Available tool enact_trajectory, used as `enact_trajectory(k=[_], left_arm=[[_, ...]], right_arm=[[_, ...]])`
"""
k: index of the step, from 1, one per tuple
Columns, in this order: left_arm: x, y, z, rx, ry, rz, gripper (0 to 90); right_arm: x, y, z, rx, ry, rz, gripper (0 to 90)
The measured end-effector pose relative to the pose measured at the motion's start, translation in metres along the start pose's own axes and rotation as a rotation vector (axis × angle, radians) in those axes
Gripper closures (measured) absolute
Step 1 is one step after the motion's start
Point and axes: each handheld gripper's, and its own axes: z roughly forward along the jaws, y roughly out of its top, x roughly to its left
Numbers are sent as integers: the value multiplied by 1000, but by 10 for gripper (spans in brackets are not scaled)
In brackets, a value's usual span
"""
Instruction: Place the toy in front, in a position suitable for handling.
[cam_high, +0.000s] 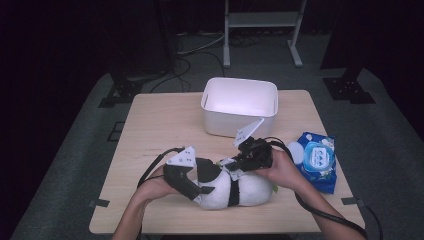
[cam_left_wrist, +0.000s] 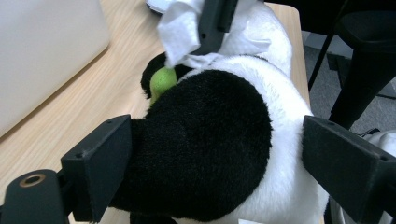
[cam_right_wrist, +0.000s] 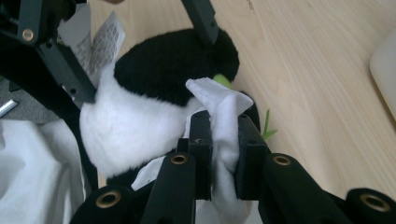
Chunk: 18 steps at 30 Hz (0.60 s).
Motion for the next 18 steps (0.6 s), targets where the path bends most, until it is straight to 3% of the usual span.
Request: enact_trajectory(k=[7, 18], left_arm=[[0, -1, 0, -4, -2, -6, 99], [1, -1, 0, 4, 0, -7, 103]], right_arm=[[-4, 7, 3, -18, -1, 2, 793], [-4, -16, -11, 22, -19, 35, 793]])
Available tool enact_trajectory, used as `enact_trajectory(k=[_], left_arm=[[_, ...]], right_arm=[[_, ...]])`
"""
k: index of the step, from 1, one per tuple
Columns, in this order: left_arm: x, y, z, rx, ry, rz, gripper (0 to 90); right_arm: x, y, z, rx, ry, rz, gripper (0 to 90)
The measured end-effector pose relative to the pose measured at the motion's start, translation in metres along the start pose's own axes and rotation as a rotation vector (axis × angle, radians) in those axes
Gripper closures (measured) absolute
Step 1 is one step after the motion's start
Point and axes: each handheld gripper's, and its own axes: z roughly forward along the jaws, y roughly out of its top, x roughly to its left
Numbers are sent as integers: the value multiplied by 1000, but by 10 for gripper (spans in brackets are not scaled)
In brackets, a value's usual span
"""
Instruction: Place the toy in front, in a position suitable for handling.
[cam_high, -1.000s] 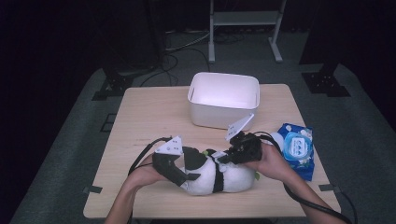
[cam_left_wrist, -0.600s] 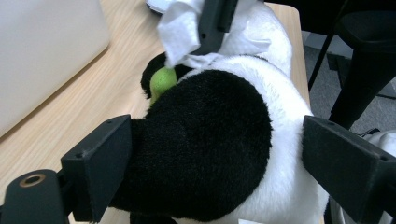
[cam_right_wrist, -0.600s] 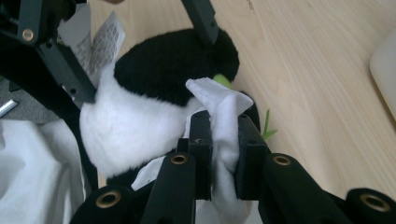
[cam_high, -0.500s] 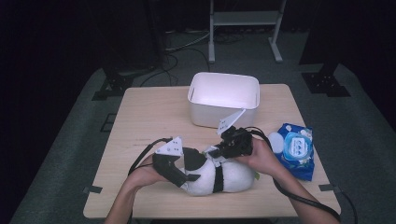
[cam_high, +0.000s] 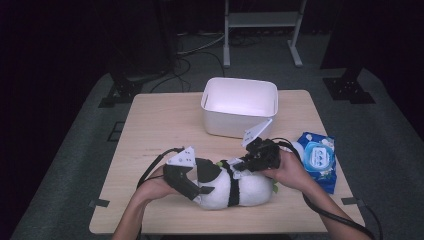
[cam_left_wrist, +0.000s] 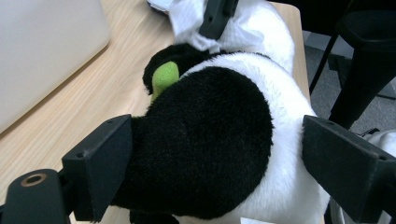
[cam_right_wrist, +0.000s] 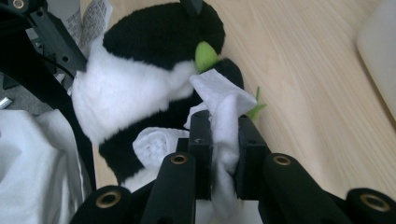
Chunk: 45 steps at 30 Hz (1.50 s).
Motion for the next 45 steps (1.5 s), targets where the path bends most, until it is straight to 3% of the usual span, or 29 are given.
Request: enact_trajectory(k=[15, 31, 37, 45], left_arm=[[1, -1, 0, -3, -1, -13, 104], [1, 0, 0, 0, 1, -5, 104], [0, 1, 1, -2, 2, -5, 104], [1, 1, 1, -6, 4, -1, 104]], right_arm=[[-8, -37, -33, -48, -35, 75, 792], [-17, -73, -44, -87, -37, 153, 792], [-13, -61, -45, -91, -46, 128, 792], [9, -18, -27, -76, 12, 13, 792]])
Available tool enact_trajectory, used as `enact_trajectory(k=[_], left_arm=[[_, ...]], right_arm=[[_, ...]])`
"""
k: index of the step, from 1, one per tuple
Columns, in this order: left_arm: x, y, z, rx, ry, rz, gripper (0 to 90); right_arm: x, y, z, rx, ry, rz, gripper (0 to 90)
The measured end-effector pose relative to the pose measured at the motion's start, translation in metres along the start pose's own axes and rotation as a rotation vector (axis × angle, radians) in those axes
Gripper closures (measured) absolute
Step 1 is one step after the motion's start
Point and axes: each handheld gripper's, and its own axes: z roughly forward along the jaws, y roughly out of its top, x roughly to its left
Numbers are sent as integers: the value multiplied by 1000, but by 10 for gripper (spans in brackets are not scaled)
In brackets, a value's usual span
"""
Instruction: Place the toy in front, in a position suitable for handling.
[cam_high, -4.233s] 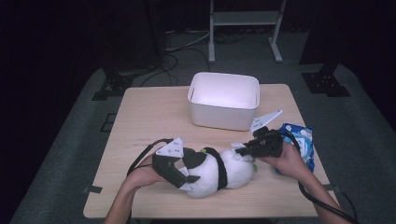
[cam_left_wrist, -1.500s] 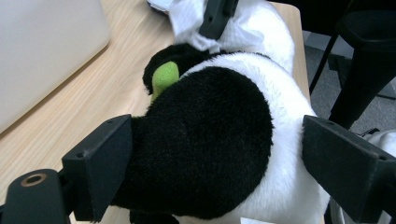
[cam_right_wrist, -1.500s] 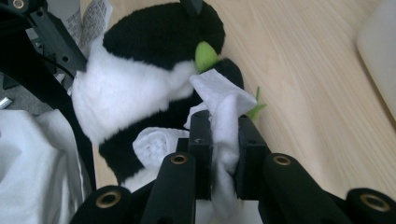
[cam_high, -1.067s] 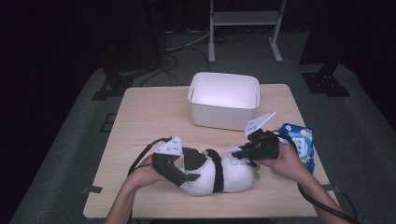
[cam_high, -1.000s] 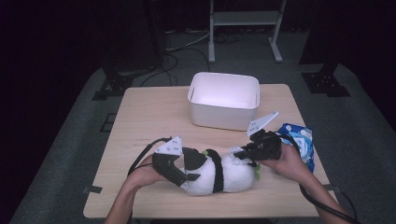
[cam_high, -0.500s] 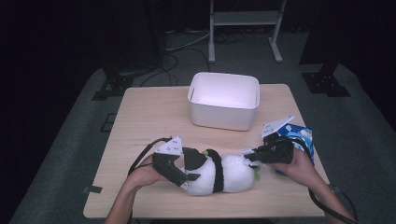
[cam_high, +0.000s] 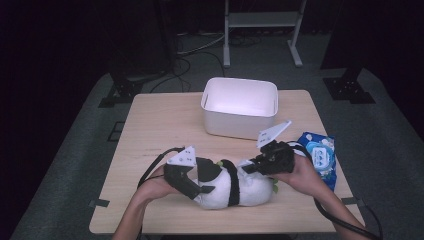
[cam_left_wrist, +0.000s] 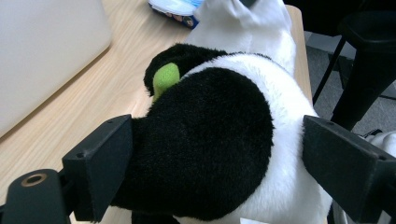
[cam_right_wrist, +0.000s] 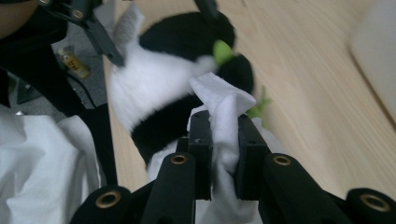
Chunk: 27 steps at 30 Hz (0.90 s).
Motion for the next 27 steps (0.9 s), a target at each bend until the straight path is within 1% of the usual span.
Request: enact_trajectory(k=[3, 6, 9, 10, 12, 15, 22, 25, 27], left_arm=[[0, 0, 0, -3, 1, -2, 104], [0, 0, 1, -5, 2, -1, 104], [0, 0, 1, -5, 2, 3, 103], [0, 0, 1, -5, 2, 3, 103], [0, 0, 1, -5, 2, 4, 103], [0, 0, 2, -7, 3, 1, 103], [1, -1, 1, -2, 1, 0, 102], [1, -1, 1, -10, -2, -9, 103], [1, -1, 2, -10, -2, -9, 103]], right_arm=[[9, 15, 13, 13, 31, -36, 792], [15, 26, 24, 31, 49, -65, 792], [20, 39, 34, 40, 64, -104, 792], [22, 42, 37, 44, 69, -100, 792], [25, 49, 43, 48, 72, -118, 792], [26, 59, 50, 46, 86, -128, 792], [34, 73, 67, 57, 115, -158, 791], [33, 73, 67, 60, 115, -163, 792], [31, 71, 63, 58, 109, -153, 792]])
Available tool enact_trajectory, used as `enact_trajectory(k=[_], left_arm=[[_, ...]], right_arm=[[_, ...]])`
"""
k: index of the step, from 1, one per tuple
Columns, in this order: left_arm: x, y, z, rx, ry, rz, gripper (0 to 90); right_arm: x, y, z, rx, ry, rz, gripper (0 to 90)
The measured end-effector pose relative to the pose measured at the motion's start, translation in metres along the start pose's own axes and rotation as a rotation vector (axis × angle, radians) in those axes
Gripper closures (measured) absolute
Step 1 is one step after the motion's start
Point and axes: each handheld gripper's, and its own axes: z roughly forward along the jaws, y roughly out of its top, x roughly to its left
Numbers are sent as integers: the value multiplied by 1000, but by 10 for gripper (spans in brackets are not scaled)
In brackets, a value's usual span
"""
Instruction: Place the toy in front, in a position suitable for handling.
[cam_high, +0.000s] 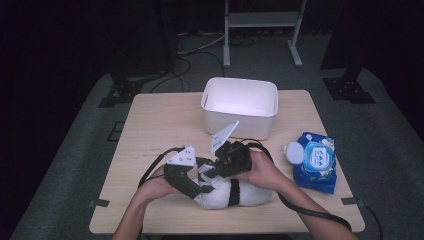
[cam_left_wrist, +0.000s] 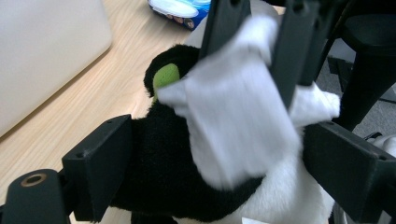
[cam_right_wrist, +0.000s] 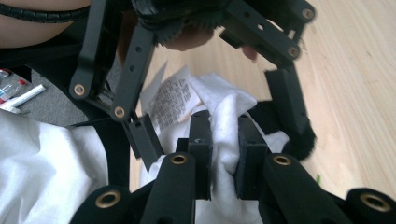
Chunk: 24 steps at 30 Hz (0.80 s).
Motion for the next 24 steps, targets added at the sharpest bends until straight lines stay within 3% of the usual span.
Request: enact_trajectory(k=[8, 16, 24], left_arm=[[1, 0, 0, 3, 0, 0, 103], [1, 0, -1, 0, -1, 1, 103], [1, -1, -1, -1, -1, -4, 103]], right_arm=[[-10, -22, -20, -1, -45, 49, 790], [-20, -52, -34, 36, -93, 115, 790], [-25, -72, -51, 5, -115, 147, 789]])
